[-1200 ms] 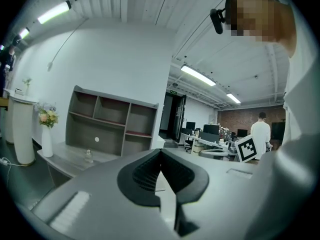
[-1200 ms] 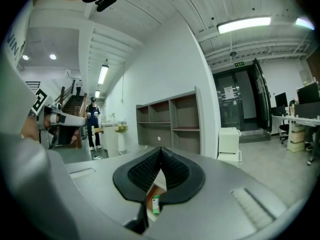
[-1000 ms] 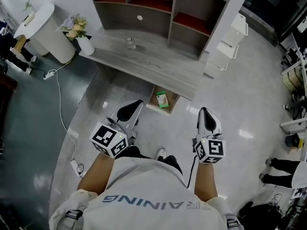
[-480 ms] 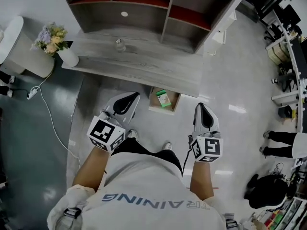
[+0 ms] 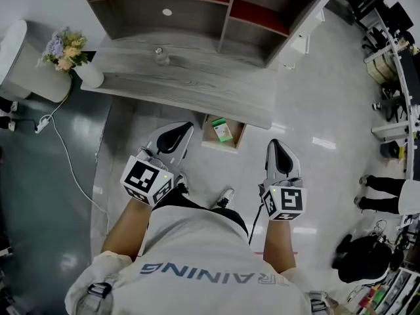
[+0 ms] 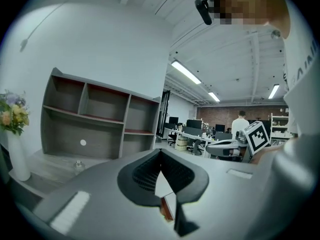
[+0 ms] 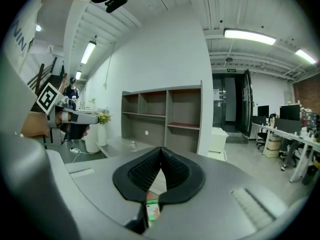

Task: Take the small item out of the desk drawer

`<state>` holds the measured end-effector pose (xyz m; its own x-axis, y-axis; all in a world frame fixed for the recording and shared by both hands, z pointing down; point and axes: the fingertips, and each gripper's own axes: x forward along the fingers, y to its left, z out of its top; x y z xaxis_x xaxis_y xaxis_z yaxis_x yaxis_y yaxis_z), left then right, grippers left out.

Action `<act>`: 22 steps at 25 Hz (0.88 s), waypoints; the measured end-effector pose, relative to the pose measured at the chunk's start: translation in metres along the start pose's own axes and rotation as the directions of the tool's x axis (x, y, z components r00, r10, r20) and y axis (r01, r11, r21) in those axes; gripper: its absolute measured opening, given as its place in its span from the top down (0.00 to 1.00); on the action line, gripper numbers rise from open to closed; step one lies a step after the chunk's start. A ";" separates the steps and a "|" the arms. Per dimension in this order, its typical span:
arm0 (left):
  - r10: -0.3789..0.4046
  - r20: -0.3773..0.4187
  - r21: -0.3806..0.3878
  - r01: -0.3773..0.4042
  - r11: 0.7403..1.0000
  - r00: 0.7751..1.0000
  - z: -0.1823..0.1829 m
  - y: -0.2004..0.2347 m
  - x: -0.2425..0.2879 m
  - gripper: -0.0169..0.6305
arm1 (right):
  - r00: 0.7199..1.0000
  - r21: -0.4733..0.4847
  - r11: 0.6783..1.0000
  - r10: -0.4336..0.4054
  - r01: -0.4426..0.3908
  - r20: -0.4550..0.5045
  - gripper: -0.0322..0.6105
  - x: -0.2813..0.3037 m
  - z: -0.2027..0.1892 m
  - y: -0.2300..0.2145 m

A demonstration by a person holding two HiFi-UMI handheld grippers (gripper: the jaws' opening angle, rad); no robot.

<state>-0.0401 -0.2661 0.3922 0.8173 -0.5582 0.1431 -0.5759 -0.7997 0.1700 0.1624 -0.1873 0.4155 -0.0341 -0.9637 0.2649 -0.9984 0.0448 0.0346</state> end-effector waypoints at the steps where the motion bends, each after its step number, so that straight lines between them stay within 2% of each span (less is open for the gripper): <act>1: 0.003 0.001 -0.007 -0.003 1.000 1.000 0.000 -0.003 0.001 0.97 | 1.000 0.001 1.000 0.002 -0.002 0.000 0.92 -0.001 0.000 -0.002; 5: 0.004 -0.005 -0.009 -0.004 1.000 1.000 -0.002 -0.017 0.004 0.97 | 1.000 0.007 1.000 0.016 -0.016 0.001 0.83 -0.004 -0.002 -0.010; 14: -0.007 -0.011 -0.020 0.007 1.000 1.000 -0.005 -0.033 0.006 0.97 | 0.997 -0.025 0.999 0.040 -0.041 -0.060 0.45 -0.002 -0.012 -0.010; 18: 0.005 -0.018 -0.030 -0.006 1.000 1.000 -0.007 -0.029 0.003 0.97 | 0.993 -0.022 0.998 0.056 -0.059 -0.107 0.33 0.004 -0.024 -0.007; 22: 0.033 -0.038 -0.052 -0.035 0.998 0.999 -0.018 -0.020 -0.003 0.97 | 0.980 -0.018 0.995 0.097 -0.102 -0.174 0.30 0.019 -0.044 0.005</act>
<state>-0.0309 -0.2443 0.4064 0.7963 -0.5758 0.1856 -0.6047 -0.7669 0.2151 0.1586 -0.1939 0.4635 -0.1225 -0.8942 0.4307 -0.9888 0.1474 0.0248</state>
